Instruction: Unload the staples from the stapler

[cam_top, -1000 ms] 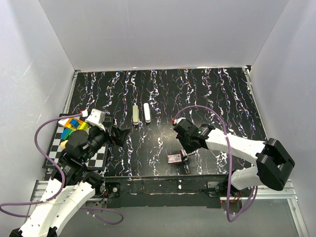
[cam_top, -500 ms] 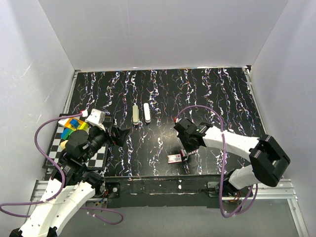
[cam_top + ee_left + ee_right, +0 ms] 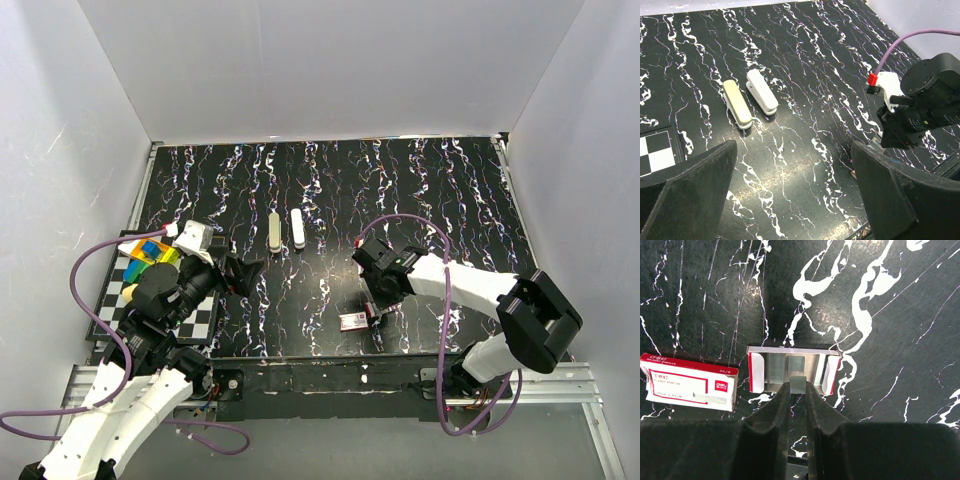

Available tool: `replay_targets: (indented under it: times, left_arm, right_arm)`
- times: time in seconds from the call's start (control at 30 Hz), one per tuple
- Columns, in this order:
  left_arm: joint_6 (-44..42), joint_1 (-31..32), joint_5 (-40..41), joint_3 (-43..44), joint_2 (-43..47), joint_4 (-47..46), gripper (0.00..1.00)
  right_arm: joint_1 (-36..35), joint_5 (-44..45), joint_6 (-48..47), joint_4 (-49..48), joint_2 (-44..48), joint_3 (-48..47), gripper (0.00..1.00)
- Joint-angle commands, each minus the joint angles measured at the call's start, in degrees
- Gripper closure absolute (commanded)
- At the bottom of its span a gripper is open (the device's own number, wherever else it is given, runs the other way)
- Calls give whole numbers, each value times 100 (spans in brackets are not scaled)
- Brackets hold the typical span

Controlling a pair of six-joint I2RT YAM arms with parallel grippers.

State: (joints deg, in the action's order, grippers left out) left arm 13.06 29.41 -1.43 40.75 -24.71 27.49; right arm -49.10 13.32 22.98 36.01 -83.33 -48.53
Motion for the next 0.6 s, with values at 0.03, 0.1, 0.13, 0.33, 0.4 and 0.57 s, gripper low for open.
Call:
replay_targets:
  times: [0.03, 0.1, 0.13, 0.33, 0.4, 0.57]
  left_arm:
    - [-14, -32, 46, 3, -25, 38, 2]
    - [-14, -32, 38, 3, -25, 38, 2]
    - [-14, -32, 46, 3, -25, 38, 2]
    - [-14, -32, 29, 3, -34, 38, 2]
    - [-14, -32, 29, 3, -34, 38, 2]
    - [-14, -32, 38, 3, -34, 38, 2]
  right_arm:
    - [32, -23, 136, -24, -60, 2, 83]
    - [41, -40, 128, -41, -78, 2, 82]
    - [41, -40, 136, -41, -87, 2, 82]
    - [41, 21, 154, -24, -61, -16, 73]
    - [41, 39, 145, -6, -52, -33, 70]
    - [41, 83, 145, 29, -34, -104, 66]
